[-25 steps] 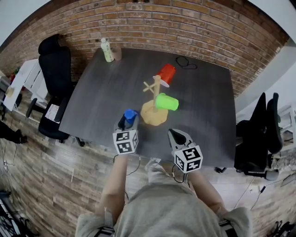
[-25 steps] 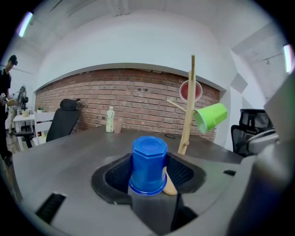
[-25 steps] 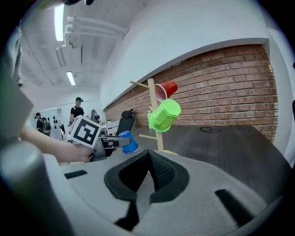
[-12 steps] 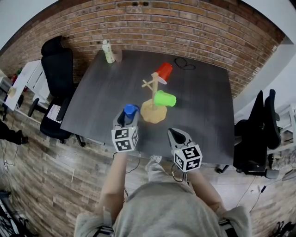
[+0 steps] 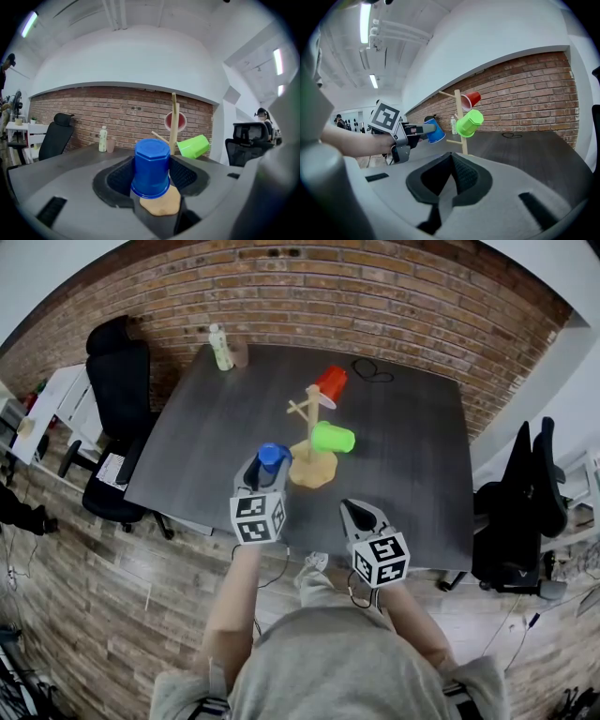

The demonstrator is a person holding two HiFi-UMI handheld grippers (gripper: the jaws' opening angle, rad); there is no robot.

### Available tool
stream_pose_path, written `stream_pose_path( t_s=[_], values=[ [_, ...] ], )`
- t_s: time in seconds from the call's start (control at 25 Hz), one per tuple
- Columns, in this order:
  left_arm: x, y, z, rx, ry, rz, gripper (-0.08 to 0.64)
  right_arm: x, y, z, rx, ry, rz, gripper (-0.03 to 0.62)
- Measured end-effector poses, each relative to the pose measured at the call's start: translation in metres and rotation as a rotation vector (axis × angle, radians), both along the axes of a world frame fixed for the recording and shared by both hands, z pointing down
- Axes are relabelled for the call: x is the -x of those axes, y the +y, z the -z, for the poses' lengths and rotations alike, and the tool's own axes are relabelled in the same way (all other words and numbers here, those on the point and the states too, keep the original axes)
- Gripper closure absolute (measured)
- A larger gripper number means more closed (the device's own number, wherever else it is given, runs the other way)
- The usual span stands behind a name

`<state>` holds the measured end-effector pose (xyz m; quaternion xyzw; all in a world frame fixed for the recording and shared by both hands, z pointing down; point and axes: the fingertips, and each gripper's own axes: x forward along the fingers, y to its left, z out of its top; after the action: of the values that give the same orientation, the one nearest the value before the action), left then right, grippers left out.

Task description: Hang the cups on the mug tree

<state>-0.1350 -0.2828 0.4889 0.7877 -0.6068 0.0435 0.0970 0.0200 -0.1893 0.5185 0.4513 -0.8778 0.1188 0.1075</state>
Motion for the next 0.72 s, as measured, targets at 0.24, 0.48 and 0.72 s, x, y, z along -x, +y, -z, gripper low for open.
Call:
stream_pose_path(
  t_s=[0.24, 0.48, 0.72],
  values=[
    [-0.015, 0.000, 0.001, -0.003, 0.008, -0.036, 0.334, -0.005, 0.001, 0.001, 0.004, -0.001, -0.014, 0.593],
    [-0.026, -0.002, -0.007, 0.013, 0.014, -0.058, 0.334, -0.011, 0.001, 0.001, 0.003, 0.000, -0.028, 0.594],
    [-0.033, -0.002, -0.018, 0.038, 0.022, -0.068, 0.333, -0.017, 0.000, -0.001, 0.010, 0.000, -0.038, 0.593]
  ],
)
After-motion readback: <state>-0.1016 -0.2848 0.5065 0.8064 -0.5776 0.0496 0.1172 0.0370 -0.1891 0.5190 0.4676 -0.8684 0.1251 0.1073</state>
